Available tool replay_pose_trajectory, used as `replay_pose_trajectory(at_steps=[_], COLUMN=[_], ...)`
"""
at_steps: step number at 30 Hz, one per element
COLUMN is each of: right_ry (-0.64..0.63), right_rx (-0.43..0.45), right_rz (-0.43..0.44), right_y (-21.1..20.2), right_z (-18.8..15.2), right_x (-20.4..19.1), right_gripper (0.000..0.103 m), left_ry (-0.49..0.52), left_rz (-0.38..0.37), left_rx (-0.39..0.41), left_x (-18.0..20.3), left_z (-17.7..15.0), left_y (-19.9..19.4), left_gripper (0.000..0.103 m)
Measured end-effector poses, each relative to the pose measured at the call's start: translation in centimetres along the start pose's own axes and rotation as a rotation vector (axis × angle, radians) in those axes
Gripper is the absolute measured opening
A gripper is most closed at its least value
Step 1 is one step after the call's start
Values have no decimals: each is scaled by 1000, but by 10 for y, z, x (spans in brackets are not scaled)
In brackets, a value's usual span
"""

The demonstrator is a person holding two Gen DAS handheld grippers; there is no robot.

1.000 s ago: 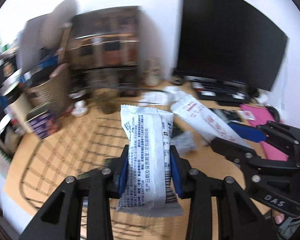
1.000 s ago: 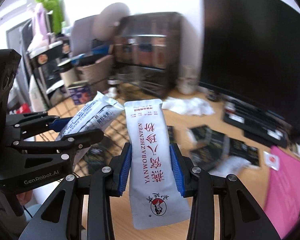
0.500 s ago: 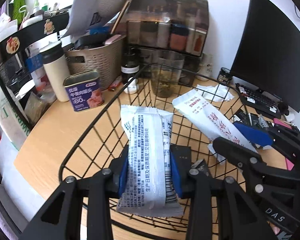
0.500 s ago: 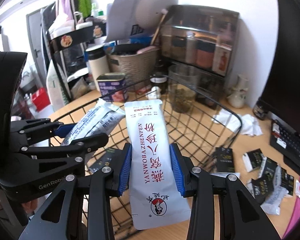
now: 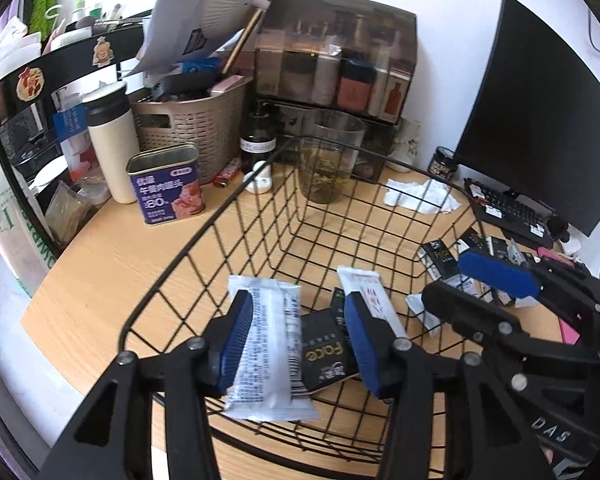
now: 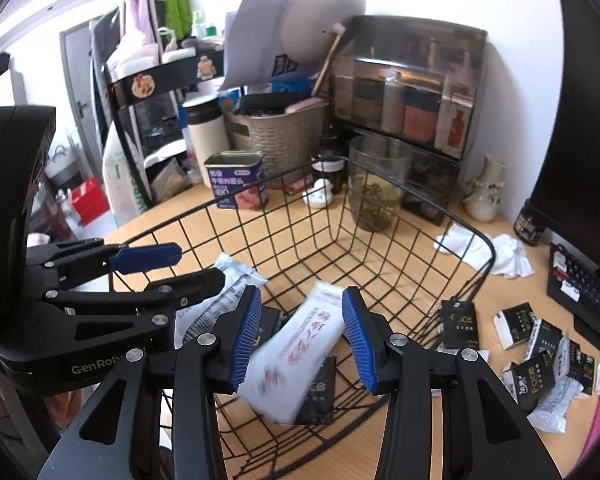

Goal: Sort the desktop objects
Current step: 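Open both tools to drop the packets into the basket, then move both open tools back over the desk pile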

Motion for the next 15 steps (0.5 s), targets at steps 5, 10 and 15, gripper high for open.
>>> replay_pose_trajectory(at_steps=[5,10,15], right_ry=[17,61,142], right_rx=[-6,-14,-33], right_rz=[-29,-67,-147], right_y=[-6,-17,-34], right_z=[-9,-25,-52], right_x=[21,56,117], right_gripper=[43,43,43], left_ry=[40,73,176], left_rz=[-32,-80,-158], left_rx=[-12,-23,-34], left_x=[24,55,113], left_z=[1,1,-4], left_y=[5,13,19], left_gripper=[53,53,53])
Point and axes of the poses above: each gripper's, at about its wrist camera, not at the fingertips, and y roughly the way its jaws point, x to its right, z to its top, the point moved 6 cm from there along y, roughly the way its jaws point, and after that the axes turned 13 degrees about -z, right-handed, at the moved point
